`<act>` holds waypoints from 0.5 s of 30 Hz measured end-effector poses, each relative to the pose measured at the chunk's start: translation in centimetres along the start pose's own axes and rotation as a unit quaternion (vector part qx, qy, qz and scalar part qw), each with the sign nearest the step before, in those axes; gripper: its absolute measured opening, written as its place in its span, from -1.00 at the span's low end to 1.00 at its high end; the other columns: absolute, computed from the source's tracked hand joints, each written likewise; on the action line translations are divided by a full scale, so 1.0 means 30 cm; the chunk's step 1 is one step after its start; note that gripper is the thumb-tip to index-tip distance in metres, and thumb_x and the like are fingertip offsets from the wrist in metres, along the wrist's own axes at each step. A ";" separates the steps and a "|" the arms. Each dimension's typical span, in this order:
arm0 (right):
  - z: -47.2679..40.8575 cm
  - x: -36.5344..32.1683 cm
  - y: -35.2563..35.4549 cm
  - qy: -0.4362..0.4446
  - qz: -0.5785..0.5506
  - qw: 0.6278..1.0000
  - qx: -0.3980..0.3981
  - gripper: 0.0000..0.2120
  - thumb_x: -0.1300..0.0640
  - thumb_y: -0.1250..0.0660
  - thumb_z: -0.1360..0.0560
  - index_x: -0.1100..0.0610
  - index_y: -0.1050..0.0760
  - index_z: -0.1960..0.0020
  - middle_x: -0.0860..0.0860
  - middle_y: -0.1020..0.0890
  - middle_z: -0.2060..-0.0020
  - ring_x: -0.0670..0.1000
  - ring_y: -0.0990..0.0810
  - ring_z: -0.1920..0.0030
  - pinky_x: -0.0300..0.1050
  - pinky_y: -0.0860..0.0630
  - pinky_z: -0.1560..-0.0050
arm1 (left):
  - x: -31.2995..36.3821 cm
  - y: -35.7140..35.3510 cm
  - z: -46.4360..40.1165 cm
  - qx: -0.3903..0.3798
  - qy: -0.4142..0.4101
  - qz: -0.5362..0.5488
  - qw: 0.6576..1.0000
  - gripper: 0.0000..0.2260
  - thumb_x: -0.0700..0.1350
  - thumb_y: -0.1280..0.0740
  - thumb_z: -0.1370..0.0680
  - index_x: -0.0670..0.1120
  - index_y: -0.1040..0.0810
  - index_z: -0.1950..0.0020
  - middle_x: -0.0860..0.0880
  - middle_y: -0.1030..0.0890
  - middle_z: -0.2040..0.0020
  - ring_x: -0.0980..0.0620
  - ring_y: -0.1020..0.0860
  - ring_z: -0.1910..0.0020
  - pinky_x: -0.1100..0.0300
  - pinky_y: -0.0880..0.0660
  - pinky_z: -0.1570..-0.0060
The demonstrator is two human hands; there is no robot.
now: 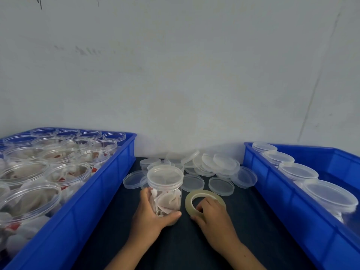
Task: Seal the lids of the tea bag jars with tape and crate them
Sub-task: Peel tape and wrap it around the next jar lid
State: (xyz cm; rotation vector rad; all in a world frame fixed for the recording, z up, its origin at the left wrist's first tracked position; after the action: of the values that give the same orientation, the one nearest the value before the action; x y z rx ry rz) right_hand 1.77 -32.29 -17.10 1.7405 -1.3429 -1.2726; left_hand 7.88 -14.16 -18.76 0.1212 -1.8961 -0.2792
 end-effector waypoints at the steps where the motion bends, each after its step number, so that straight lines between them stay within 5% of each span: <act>1: -0.001 -0.001 0.003 -0.008 -0.018 1.000 0.014 -0.87 -0.04 -0.30 -0.55 0.02 -0.44 0.04 -0.13 -0.50 0.02 -0.09 -0.43 -0.01 -0.22 -0.38 -0.04 | 0.003 -0.002 0.001 -0.001 -0.003 0.004 1.000 -0.16 0.12 -0.64 -0.15 0.16 -0.24 -0.28 0.20 -0.49 -0.18 0.18 -0.51 -0.16 0.24 -0.44 -0.04; 4: 0.006 0.001 0.018 -0.063 -0.168 0.983 0.046 -0.88 0.13 -0.30 -0.56 0.08 -0.45 0.15 -0.06 -0.56 0.19 -0.05 -0.51 0.13 -0.11 -0.48 0.06 | 0.025 -0.006 0.009 0.023 -0.038 0.039 0.998 -0.08 0.19 -0.58 -0.11 0.10 -0.21 -0.35 0.16 -0.43 -0.28 0.10 -0.44 -0.29 0.23 -0.40 -0.17; 7: 0.009 0.005 0.047 -0.127 -0.365 0.920 0.062 -0.93 0.17 -0.30 -0.56 0.08 -0.52 0.09 -0.04 -0.55 0.31 -0.11 -0.48 0.29 -0.17 -0.45 0.21 | 0.081 0.007 0.025 0.130 -0.150 -0.023 0.980 -0.11 0.25 -0.55 -0.25 0.01 -0.20 -0.41 0.05 -0.34 -0.36 0.10 -0.36 -0.32 0.22 -0.34 -0.24; 10: 0.006 0.012 0.062 -0.152 -0.402 0.901 0.056 -0.80 0.06 -0.27 -0.57 0.15 -0.56 0.15 -0.11 -0.45 0.42 -0.18 -0.37 0.38 -0.23 -0.33 0.27 | 0.151 0.024 0.044 0.254 -0.319 -0.153 0.900 -0.41 0.12 -0.38 -0.42 -0.14 -0.32 -0.33 -0.11 -0.38 -0.28 0.07 -0.35 -0.27 0.21 -0.29 -0.22; 12: 0.006 0.007 0.072 -0.158 -0.404 0.898 0.070 -0.62 -0.05 -0.28 -0.55 0.22 -0.48 0.29 -0.09 -0.41 0.46 -0.13 -0.35 0.39 -0.16 -0.30 0.26 | 0.180 0.013 0.063 0.240 -0.417 -0.220 0.848 -0.63 -0.01 -0.31 -0.47 -0.12 -0.40 -0.22 -0.06 -0.43 -0.16 0.07 -0.41 -0.16 0.25 -0.29 -0.14; 15: 0.009 -0.009 0.094 -0.147 -0.423 0.890 0.087 -0.59 -0.06 -0.30 -0.53 0.17 -0.40 0.38 0.01 -0.35 0.47 -0.05 -0.31 0.39 -0.11 -0.27 0.27 | 0.194 -0.031 0.100 0.091 -0.473 -0.259 0.837 -0.76 -0.11 -0.28 -0.49 -0.01 -0.45 -0.16 0.06 -0.50 -0.03 0.14 -0.48 -0.01 0.24 -0.45 -0.03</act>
State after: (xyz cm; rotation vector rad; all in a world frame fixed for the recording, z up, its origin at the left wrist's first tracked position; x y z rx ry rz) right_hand 0.43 -32.90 -14.65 2.4722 -0.8469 -1.9848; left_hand 3.03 -15.95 -14.61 0.7523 -2.8598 -0.6010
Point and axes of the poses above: each hand's wrist, its own z-axis away from the middle knuckle, its own y-axis out of the back of the hand, x = y × z, the point moved 1 cm from there along -z, towards the middle knuckle
